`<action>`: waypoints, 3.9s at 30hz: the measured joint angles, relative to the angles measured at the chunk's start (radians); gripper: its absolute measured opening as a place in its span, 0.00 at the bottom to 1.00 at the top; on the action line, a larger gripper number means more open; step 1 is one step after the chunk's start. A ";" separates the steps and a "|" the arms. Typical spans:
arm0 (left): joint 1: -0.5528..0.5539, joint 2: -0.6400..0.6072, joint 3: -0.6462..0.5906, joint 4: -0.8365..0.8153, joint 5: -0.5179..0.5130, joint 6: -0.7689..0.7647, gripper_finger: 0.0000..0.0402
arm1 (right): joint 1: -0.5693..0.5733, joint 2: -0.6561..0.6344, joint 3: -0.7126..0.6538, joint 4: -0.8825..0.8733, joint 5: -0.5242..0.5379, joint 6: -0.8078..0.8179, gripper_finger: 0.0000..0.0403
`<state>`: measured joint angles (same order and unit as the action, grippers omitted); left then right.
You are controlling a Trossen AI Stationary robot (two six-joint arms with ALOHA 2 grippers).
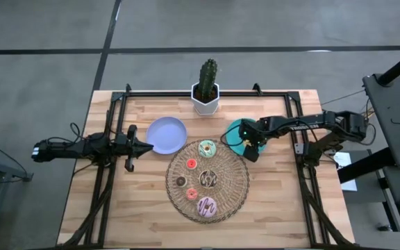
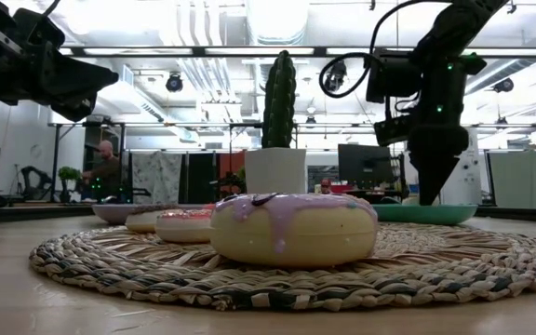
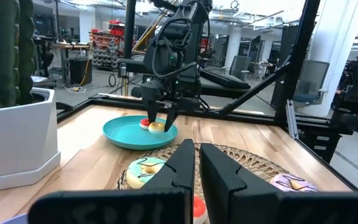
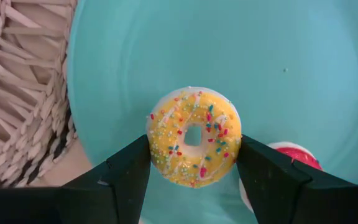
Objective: Pick & Place donuts
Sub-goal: Put the small yellow donut on the blue plate, then put the large blue donut on the purple plate
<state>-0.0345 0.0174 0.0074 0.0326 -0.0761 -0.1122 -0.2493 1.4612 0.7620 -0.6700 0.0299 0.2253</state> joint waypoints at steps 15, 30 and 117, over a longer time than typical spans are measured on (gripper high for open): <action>0.000 0.000 0.000 0.000 0.000 0.000 0.00 | 0.000 0.012 -0.001 0.004 -0.023 -0.002 0.54; 0.000 0.000 0.000 0.000 0.000 0.000 0.00 | 0.000 0.012 -0.013 0.011 -0.064 -0.027 0.71; 0.000 0.000 0.000 0.000 0.000 0.000 0.00 | 0.248 0.380 0.710 -0.022 -0.055 -0.307 0.75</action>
<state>-0.0345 0.0175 0.0071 0.0322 -0.0761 -0.1122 -0.0009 1.8415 1.4720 -0.6924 -0.0253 -0.0818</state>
